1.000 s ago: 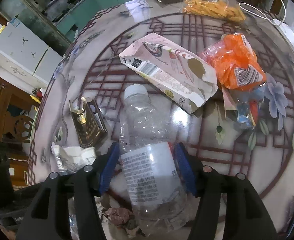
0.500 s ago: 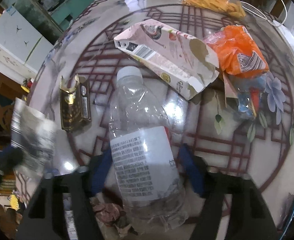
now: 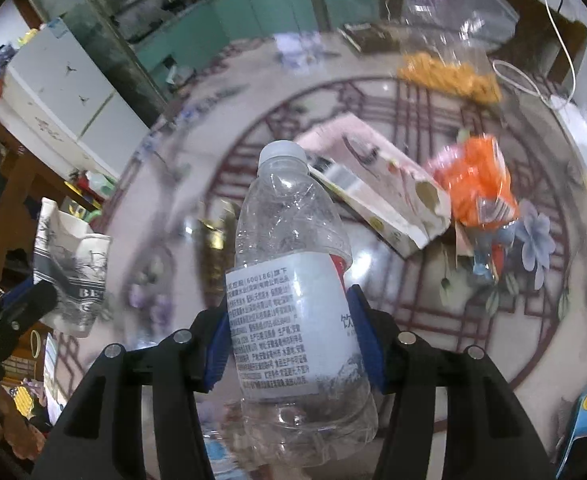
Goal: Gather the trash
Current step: 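Carry the paper cup and water bottle to the red bin and open both tools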
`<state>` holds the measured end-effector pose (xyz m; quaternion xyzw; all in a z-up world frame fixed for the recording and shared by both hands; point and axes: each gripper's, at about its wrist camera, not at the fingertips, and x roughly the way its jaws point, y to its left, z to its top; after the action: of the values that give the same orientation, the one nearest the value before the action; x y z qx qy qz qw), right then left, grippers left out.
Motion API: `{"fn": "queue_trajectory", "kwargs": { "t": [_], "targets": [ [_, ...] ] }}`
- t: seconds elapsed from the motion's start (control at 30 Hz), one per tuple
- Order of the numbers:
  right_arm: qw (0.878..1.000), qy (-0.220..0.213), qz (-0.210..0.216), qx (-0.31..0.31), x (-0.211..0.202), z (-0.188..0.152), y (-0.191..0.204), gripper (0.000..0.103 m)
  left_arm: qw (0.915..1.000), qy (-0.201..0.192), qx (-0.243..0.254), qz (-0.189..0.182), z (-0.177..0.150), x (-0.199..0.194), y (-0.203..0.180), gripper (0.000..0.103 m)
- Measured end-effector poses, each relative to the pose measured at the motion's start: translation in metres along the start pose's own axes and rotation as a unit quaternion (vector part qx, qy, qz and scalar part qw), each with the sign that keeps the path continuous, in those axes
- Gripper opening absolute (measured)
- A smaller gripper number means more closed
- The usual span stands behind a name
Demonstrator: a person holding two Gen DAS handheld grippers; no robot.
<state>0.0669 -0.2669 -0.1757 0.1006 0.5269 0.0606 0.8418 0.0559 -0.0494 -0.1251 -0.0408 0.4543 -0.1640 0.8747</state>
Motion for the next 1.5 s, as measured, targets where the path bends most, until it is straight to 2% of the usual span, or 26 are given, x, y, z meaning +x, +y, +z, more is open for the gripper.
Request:
{"fn": "queue_trajectory", "kwargs": {
  "t": [0.23, 0.37, 0.53, 0.77, 1.07, 1.33, 1.5],
  "targets": [
    [0.999, -0.044, 0.021, -0.003, -0.036, 0.003, 0.019, 0.052, 0.998, -0.046, 0.041, 0.017, 0.009, -0.033, -0.01, 0.045],
    [0.996, -0.079, 0.031, -0.008, -0.061, 0.009, 0.03, 0.052, 0.9959, -0.073, 0.048, 0.023, 0.014, -0.054, -0.012, 0.045],
    [0.994, -0.104, 0.035, -0.024, -0.079, 0.013, 0.041, 0.052, 0.9945, -0.084, 0.054, 0.03, 0.016, -0.064, -0.013, 0.045],
    [0.993, -0.107, 0.048, -0.033, -0.083, 0.011, 0.051, 0.051, 0.9935, -0.092, 0.052, 0.042, 0.014, -0.071, -0.011, 0.045],
    [0.994, -0.092, 0.045, -0.037, -0.071, 0.007, 0.053, 0.05, 0.995, -0.076, 0.032, 0.056, 0.007, -0.067, 0.005, 0.045],
    [0.994, -0.084, 0.046, -0.045, -0.06, 0.006, 0.066, 0.05, 0.9964, -0.058, 0.007, 0.062, 0.0, -0.064, 0.034, 0.045],
    [0.995, -0.084, 0.034, -0.049, -0.057, 0.009, 0.081, 0.05, 0.9961, -0.064, 0.0, 0.061, 0.004, -0.067, 0.058, 0.045]
  ]
}}
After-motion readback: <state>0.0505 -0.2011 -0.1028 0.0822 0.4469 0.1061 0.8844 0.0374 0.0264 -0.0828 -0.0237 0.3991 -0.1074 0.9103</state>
